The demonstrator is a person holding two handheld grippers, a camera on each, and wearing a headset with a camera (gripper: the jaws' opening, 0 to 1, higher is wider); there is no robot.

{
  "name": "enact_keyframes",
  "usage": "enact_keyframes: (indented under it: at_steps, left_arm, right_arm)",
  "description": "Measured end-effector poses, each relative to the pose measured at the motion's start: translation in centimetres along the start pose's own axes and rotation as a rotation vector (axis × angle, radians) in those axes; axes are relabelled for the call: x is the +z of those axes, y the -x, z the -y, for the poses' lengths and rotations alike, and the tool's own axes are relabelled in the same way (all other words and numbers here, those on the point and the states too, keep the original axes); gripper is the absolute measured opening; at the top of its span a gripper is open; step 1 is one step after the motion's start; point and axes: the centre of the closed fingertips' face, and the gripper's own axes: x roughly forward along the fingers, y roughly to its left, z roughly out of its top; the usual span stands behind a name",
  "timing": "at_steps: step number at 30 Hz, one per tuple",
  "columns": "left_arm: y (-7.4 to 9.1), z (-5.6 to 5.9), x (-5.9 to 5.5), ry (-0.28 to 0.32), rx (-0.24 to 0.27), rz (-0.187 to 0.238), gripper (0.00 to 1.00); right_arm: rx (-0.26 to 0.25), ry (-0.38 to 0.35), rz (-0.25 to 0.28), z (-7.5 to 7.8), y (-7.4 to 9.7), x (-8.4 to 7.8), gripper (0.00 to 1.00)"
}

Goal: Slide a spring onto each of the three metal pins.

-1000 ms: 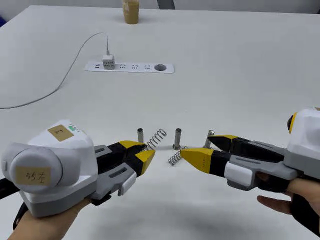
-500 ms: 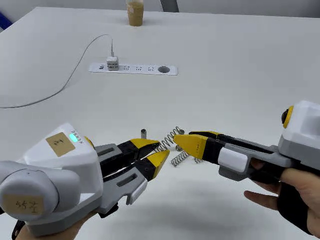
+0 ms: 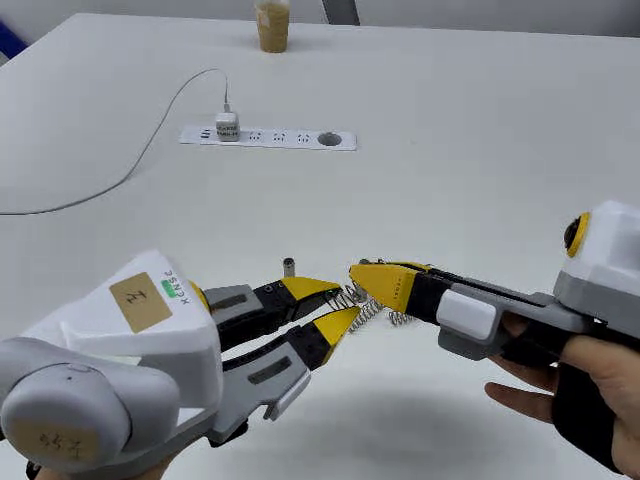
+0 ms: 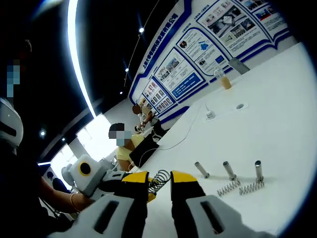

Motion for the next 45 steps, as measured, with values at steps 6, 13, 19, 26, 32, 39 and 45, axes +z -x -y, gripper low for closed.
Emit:
enact_keyframes:
  at_steps: [6,13,19,26,32,39,45]
  left_arm:
    - [0.1,0.1,-0.1,0.010,0.002,-0.012,0.10]
    - [0.1,-0.1,-0.9,0.016,0.018,-0.052,0.11]
    - [0.2,-0.3,-1.4,0.021,0.036,-0.081,0.11]
    - [0.4,-0.6,-2.6,0.029,0.054,-0.132,0.18]
    - [0.7,-0.9,-3.3,0.045,0.069,-0.161,0.21]
    - [1.3,-1.8,-4.5,0.062,0.112,-0.200,0.26]
    - [1.6,-2.1,-5.4,0.076,0.133,-0.223,0.30]
  right_arm:
    - [0.011,0.013,-0.008,-0.2,0.0,-0.2,0.15]
    - [0.029,0.062,-0.028,-0.6,-0.2,-0.5,0.12]
    - [0.029,0.102,-0.042,-0.8,-0.6,-0.8,0.12]
    - [0.007,0.155,-0.065,-0.5,-1.1,-1.4,0.11]
    - [-0.023,0.244,-0.083,0.0,-1.7,-1.5,0.11]
    - [-0.086,0.346,-0.097,1.2,-2.7,-1.1,0.11]
    - [-0.139,0.370,-0.105,2.6,-3.6,-0.9,0.12]
